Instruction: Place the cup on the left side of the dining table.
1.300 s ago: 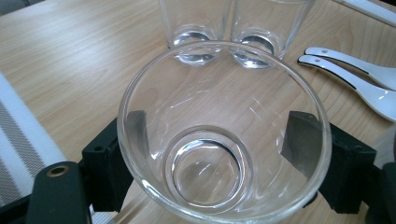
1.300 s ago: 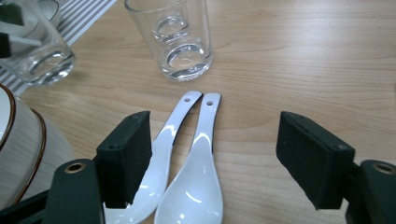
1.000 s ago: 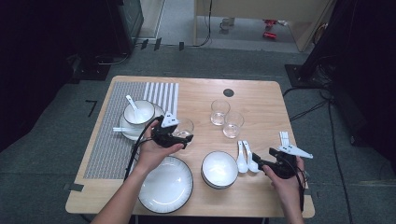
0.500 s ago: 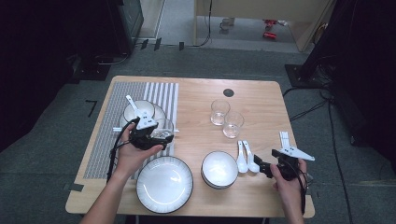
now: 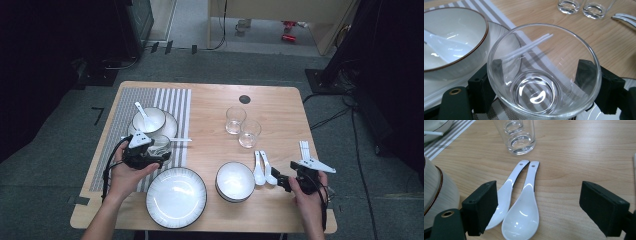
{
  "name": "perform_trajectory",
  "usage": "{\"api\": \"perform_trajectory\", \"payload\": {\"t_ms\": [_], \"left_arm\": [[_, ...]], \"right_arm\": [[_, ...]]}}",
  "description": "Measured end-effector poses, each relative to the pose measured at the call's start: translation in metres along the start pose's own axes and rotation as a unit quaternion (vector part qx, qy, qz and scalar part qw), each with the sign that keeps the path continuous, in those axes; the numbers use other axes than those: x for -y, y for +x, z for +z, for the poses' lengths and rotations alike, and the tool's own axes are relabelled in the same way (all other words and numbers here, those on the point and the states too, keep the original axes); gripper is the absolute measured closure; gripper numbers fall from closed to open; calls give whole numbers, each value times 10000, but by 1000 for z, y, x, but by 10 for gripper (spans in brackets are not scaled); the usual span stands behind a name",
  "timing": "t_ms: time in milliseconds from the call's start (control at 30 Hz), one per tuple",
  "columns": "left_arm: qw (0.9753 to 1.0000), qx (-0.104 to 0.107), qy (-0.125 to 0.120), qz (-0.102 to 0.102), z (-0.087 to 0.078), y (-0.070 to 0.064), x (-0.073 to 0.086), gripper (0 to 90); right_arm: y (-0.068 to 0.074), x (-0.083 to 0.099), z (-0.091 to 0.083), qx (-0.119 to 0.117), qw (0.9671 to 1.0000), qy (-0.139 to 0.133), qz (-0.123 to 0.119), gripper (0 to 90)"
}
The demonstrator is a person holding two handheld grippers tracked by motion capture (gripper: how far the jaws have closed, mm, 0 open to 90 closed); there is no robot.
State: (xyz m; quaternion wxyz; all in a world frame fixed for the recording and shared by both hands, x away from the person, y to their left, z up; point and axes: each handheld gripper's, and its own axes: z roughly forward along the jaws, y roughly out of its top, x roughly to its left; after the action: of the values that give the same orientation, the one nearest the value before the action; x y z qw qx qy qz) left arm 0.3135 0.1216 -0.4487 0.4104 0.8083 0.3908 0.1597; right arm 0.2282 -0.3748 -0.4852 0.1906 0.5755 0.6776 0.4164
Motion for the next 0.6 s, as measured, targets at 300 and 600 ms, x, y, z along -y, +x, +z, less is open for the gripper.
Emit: {"api": "perform_trajectory", "payload": {"t_ms": [300,600], "left_arm": [[9999,-48,127,-87,2,8,18,198],[9998,-84,178,-8,9,7,23,198]], "right_arm": [[1,1,2,-10,10000,34,-5,160],[1,3,2,-10,10000,63,-13,163]]}}
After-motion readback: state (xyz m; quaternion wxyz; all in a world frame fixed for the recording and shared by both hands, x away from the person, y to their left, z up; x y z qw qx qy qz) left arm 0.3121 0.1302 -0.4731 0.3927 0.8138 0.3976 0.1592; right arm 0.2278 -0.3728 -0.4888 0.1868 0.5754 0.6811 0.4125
